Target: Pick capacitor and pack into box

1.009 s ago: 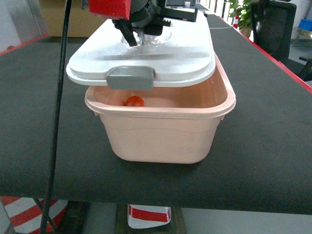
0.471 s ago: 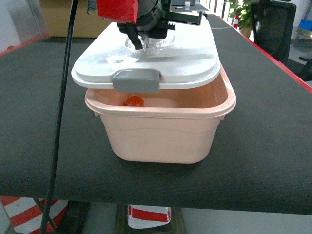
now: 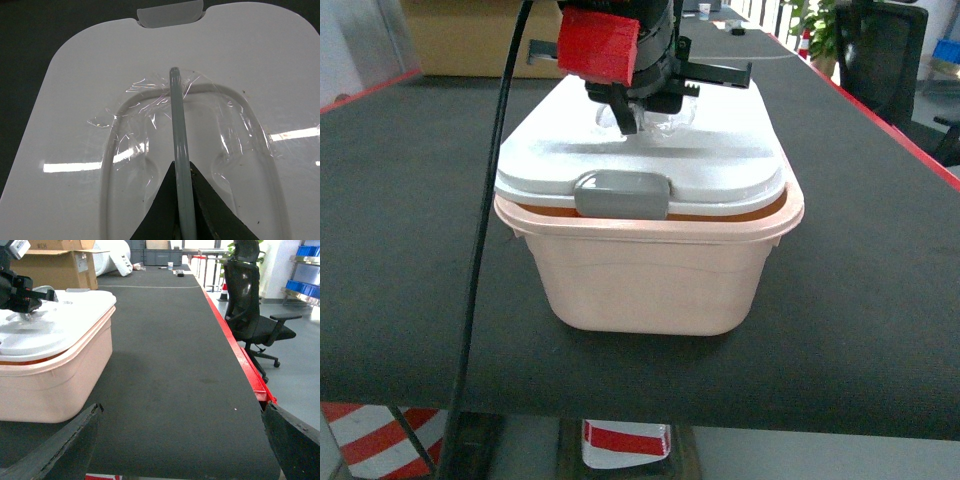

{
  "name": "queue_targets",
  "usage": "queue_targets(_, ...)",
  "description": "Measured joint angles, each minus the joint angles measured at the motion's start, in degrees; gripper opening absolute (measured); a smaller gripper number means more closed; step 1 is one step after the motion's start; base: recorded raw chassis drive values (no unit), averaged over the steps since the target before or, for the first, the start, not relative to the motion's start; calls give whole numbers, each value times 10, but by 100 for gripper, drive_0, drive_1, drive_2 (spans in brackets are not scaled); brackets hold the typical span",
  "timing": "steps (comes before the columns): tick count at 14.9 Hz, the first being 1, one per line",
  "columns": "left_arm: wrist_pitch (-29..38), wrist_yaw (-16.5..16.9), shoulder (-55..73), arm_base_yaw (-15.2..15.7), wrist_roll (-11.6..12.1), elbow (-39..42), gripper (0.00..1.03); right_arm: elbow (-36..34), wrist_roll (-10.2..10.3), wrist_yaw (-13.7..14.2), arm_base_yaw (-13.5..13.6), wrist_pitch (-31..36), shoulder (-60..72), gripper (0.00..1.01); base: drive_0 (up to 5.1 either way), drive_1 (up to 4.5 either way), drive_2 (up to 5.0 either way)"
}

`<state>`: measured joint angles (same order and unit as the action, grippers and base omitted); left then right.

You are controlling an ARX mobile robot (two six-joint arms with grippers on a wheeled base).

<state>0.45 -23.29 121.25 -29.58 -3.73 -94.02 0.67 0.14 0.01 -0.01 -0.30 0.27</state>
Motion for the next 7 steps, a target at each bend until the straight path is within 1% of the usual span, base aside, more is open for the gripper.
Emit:
queue_targets(5, -3, 2, 10, -7, -5, -7, 2, 0, 0, 0, 0, 0, 0, 98, 0, 0, 0)
queue_targets(6, -1, 5, 10, -7, -4, -7, 3, 0, 0, 0, 0, 0, 0, 98, 0, 0, 0)
queue_targets(7, 4, 7, 10, -7, -4, -7, 13, 0, 0, 0, 0, 0, 0, 98, 0, 0, 0)
